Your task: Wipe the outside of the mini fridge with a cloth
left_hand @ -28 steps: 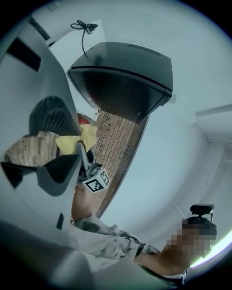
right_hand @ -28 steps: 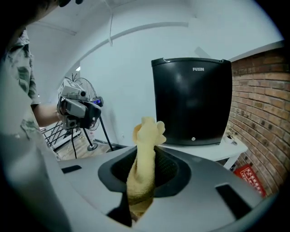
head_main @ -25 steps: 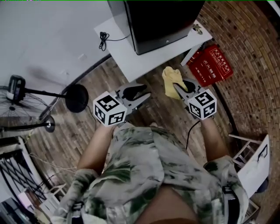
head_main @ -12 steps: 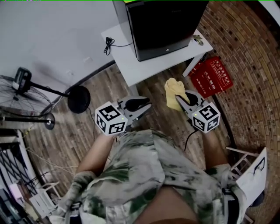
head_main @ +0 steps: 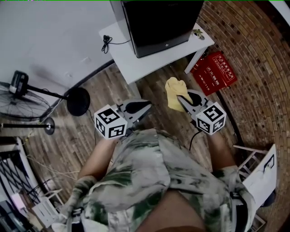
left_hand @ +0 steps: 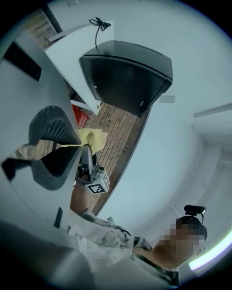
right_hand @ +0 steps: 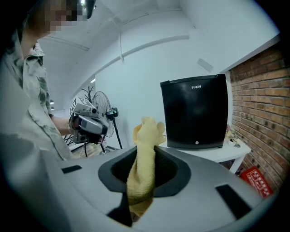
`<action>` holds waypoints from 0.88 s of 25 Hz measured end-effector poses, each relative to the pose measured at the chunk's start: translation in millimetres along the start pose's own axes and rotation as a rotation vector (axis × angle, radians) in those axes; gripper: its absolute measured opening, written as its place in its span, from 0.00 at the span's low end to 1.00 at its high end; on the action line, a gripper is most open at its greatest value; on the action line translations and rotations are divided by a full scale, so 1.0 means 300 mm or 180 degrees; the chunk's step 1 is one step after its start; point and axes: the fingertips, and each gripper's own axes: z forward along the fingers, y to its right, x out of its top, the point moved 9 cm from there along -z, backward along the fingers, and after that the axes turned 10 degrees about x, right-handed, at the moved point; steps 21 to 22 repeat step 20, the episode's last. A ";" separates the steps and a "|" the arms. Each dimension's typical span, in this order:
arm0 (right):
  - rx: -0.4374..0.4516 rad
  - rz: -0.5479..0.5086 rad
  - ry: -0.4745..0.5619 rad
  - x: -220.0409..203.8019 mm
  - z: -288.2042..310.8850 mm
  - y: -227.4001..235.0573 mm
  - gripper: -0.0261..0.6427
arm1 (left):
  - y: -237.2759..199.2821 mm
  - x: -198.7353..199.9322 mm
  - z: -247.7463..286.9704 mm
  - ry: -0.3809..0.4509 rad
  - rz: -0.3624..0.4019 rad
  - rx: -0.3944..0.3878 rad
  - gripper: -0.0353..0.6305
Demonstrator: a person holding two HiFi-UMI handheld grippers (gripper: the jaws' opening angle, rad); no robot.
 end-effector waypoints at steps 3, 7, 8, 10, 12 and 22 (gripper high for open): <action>0.0007 -0.0006 -0.0005 -0.017 -0.015 -0.028 0.18 | 0.015 -0.016 0.001 -0.0015 -0.0007 -0.0008 0.10; 0.0006 0.0004 -0.0008 -0.038 -0.041 -0.057 0.18 | 0.046 -0.037 0.010 -0.0059 0.0027 -0.0042 0.10; 0.0005 -0.0003 -0.0019 -0.041 -0.047 -0.064 0.18 | 0.051 -0.044 0.011 -0.0071 0.0028 -0.0044 0.10; 0.0018 -0.0013 -0.0042 -0.047 -0.053 -0.076 0.18 | 0.056 -0.055 0.010 -0.0073 0.0004 -0.0035 0.10; 0.0059 -0.0011 -0.0063 -0.059 -0.056 -0.089 0.18 | 0.063 -0.067 0.006 -0.0059 -0.0040 -0.0018 0.10; 0.0140 -0.0022 -0.0031 -0.069 -0.067 -0.121 0.18 | 0.090 -0.108 -0.015 -0.0111 -0.0066 0.0035 0.10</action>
